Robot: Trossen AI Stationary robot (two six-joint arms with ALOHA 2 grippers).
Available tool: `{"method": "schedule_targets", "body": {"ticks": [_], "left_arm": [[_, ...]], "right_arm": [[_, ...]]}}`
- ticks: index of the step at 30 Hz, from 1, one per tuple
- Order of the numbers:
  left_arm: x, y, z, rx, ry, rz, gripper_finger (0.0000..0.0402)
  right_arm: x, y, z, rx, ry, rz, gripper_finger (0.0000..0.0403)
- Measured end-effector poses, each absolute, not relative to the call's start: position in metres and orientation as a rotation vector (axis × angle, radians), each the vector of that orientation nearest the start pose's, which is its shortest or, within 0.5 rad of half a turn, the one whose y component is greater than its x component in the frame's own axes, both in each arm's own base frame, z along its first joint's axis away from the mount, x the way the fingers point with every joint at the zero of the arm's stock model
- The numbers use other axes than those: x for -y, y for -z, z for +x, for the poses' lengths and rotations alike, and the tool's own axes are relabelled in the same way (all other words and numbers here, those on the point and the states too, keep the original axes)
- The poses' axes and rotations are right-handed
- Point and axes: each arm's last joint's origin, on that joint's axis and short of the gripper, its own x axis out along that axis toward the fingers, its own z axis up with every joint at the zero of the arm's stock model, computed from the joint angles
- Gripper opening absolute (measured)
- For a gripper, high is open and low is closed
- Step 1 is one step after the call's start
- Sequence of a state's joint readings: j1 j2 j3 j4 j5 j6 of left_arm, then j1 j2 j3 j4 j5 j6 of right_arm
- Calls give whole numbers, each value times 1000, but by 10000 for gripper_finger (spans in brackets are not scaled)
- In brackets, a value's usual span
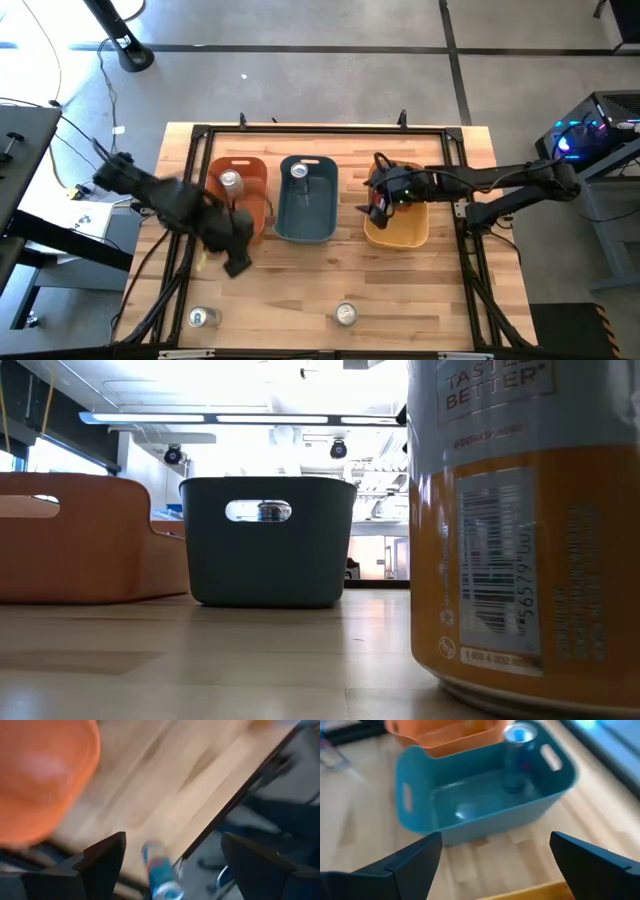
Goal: Sort soda cans
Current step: Put the blue soda can into the blue bin
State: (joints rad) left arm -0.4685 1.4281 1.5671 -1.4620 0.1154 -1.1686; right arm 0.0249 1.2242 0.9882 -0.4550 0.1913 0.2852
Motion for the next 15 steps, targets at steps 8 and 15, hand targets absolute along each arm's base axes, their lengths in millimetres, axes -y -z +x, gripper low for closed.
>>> {"method": "schedule_targets", "body": {"ticks": [8, 15], "left_arm": [[155, -332, 196, -1649, -271, -701, 321], [173, -304, 165, -1844, -381, -706, 321]], "right_arm": [[-33, -300, 258, -597, 187, 314, 365], [-61, -317, 258, -426, 289, 465, 365]]}}
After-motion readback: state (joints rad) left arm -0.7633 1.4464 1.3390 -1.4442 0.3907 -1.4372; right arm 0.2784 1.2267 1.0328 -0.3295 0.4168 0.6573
